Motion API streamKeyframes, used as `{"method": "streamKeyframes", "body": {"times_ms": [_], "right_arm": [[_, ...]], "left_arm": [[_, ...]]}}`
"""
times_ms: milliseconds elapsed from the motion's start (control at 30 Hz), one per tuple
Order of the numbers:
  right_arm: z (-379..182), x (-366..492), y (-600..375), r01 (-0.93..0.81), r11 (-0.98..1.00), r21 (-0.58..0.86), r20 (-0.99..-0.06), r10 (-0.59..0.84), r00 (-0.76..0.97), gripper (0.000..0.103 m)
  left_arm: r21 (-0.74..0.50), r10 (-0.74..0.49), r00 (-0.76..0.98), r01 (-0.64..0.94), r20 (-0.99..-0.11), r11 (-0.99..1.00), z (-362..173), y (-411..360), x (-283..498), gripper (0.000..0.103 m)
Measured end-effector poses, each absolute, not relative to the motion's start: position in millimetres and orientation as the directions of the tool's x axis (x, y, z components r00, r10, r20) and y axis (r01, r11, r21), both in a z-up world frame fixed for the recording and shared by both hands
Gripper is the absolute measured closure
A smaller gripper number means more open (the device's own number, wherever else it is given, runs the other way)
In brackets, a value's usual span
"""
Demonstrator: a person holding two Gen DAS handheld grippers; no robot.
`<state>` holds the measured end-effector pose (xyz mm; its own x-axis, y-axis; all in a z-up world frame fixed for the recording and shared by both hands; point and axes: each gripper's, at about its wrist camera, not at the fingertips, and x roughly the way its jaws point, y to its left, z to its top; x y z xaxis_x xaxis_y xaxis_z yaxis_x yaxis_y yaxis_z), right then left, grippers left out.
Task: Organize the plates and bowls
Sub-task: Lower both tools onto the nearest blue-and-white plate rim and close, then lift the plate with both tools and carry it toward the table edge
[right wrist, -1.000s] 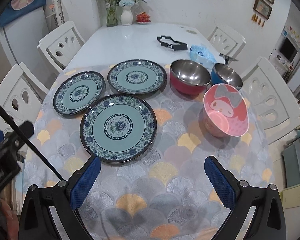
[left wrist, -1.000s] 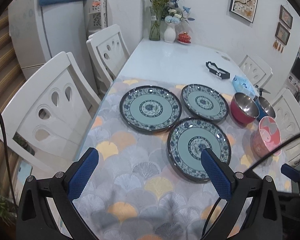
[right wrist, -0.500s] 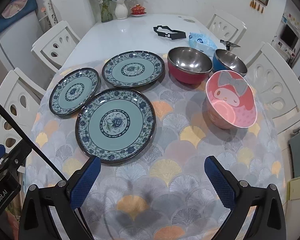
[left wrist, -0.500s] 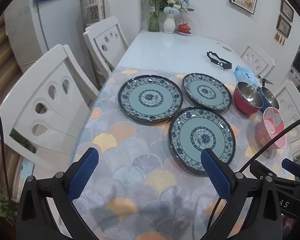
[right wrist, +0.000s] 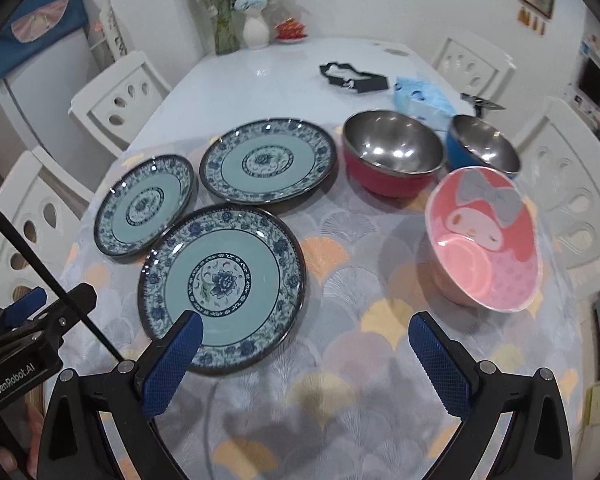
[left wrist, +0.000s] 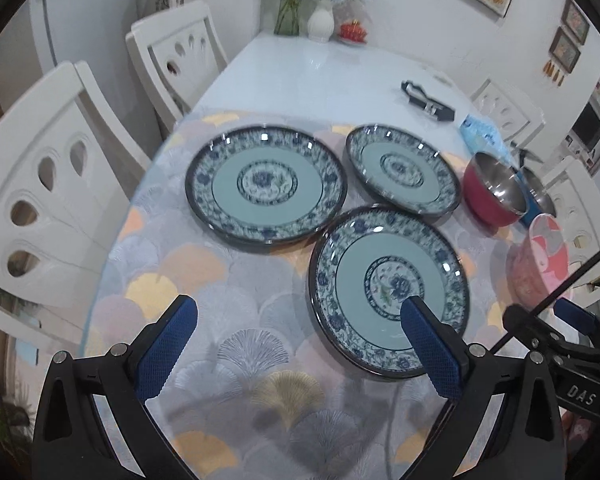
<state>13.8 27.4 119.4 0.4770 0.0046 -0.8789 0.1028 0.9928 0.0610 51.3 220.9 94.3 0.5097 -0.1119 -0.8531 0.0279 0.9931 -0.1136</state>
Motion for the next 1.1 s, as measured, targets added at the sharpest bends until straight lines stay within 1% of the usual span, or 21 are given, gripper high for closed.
{"method": "streamKeyframes", "body": {"times_ms": [67,100,133,167,200,233,267,367,433,467,500,533,667,733,833,867,900,967,1100], "right_arm": [[109,24,27,0.089,0.993,0.073,-0.887,0.024,0.460,0.011],[103,30,26,0.080,0.993,0.090,-0.894,0.045,0.447,0.013],[96,35,24,0.080,0.991,0.106,-0.901,0.062,0.429,0.019],[91,38,23,0.083,0.990,0.114,-0.905,0.069,0.419,0.021],[85,42,20,0.088,0.988,0.129,-0.912,0.083,0.403,0.022],[78,46,17,0.092,0.985,0.146,-0.916,0.099,0.389,0.026],[75,48,15,0.093,0.983,0.155,-0.917,0.108,0.383,0.031],[65,55,12,0.085,0.984,0.158,-0.925,0.117,0.362,0.034],[61,59,10,0.080,0.983,0.168,-0.926,0.129,0.356,0.036],[60,61,9,0.075,0.981,0.176,-0.925,0.139,0.354,0.039],[59,63,9,0.070,0.981,0.181,-0.925,0.146,0.350,0.040],[57,64,9,0.067,0.981,0.185,-0.925,0.151,0.348,0.042],[51,71,8,0.059,0.976,0.209,-0.927,0.178,0.331,0.053],[48,72,9,0.054,0.973,0.224,-0.924,0.194,0.328,0.057],[42,73,8,0.052,0.965,0.256,-0.920,0.226,0.321,0.066],[41,74,8,0.053,0.965,0.256,-0.920,0.227,0.318,0.069],[39,74,8,0.050,0.967,0.252,-0.922,0.223,0.317,0.071],[38,74,9,0.041,0.968,0.246,-0.920,0.220,0.324,0.075],[36,76,9,0.034,0.963,0.267,-0.912,0.241,0.331,0.076]], "left_arm": [[-0.125,-0.119,0.500,0.021,-0.858,0.992,88,220,55,0.003],[-0.125,-0.118,0.500,0.019,-0.858,0.992,85,220,56,0.003],[-0.121,-0.112,0.500,0.015,-0.859,0.993,82,219,57,0.003],[-0.114,-0.106,0.496,0.013,-0.862,0.993,78,217,59,0.003],[-0.110,-0.101,0.487,0.010,-0.868,0.994,73,216,61,0.006],[-0.114,-0.104,0.478,0.009,-0.872,0.993,69,215,63,0.009],[-0.119,-0.109,0.470,0.009,-0.876,0.993,66,216,65,0.010],[-0.122,-0.109,0.451,0.001,-0.886,0.992,56,216,69,0.011],[-0.133,-0.116,0.440,-0.007,-0.890,0.991,51,218,71,0.019],[-0.137,-0.119,0.434,-0.011,-0.893,0.991,48,218,72,0.020],[-0.143,-0.124,0.428,-0.012,-0.895,0.990,46,219,73,0.025],[-0.152,-0.134,0.421,-0.011,-0.897,0.988,43,219,74,0.033],[-0.182,-0.165,0.402,-0.004,-0.901,0.983,36,220,76,0.043],[-0.201,-0.186,0.394,0.004,-0.900,0.980,33,220,77,0.059],[-0.227,-0.214,0.376,0.011,-0.902,0.974,27,220,80,0.071],[-0.234,-0.221,0.377,0.013,-0.899,0.972,26,220,80,0.074],[-0.248,-0.237,0.379,0.019,-0.895,0.969,26,220,81,0.078],[-0.275,-0.263,0.375,0.023,-0.889,0.961,25,222,82,0.081],[-0.311,-0.299,0.372,0.027,-0.879,0.950,23,224,84,0.081]]}}
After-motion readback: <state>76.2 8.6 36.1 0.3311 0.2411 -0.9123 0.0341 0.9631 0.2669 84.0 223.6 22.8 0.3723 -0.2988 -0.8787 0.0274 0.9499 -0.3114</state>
